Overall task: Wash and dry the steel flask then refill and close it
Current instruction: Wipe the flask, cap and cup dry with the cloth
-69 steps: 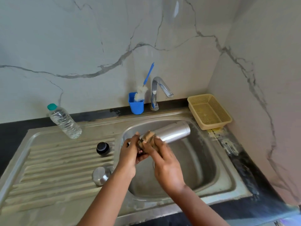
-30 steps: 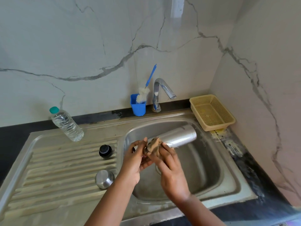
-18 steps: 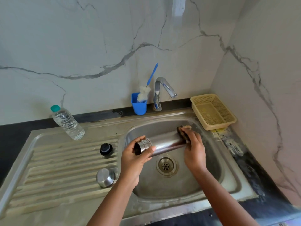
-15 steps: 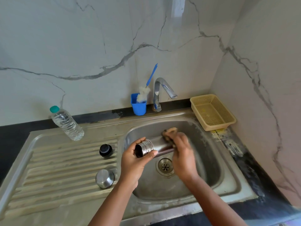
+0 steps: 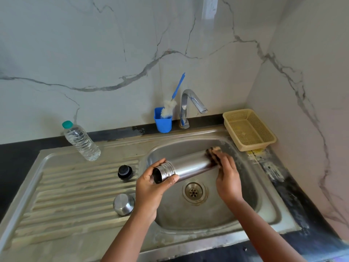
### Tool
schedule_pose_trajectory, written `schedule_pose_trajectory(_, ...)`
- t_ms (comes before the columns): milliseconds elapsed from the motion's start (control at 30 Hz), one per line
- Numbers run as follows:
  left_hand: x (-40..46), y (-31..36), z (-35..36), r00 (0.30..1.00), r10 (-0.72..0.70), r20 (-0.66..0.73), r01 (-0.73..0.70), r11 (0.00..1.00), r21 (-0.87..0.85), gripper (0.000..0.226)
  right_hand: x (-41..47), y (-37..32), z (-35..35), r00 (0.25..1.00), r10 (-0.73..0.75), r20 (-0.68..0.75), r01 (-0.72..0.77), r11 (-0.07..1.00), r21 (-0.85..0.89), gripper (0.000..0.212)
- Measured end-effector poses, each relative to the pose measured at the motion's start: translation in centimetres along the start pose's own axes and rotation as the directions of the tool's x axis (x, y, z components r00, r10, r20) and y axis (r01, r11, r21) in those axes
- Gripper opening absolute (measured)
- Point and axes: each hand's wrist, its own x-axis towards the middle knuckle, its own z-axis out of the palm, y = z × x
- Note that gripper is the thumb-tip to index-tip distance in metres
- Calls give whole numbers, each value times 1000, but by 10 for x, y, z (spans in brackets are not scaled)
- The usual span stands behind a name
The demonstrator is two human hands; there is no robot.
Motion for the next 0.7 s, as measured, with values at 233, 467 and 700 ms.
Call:
schedule_pose_trajectory(233,-1,-1,8,1000,-10,17,9,999,37,65,-33,-52,6,954,-290,77,289,957,29,78)
schedule_pose_trajectory(467,-1,-5,7,998,-55,3,55,998,2,58,-39,-46,-8,850,-504,152,496,864,89,81)
schedule_pose_trajectory(700,-4,-2,14,970,-221,-99,197,958,-207,44,-18,2,-20,985,-130,-112,131,991,2,79)
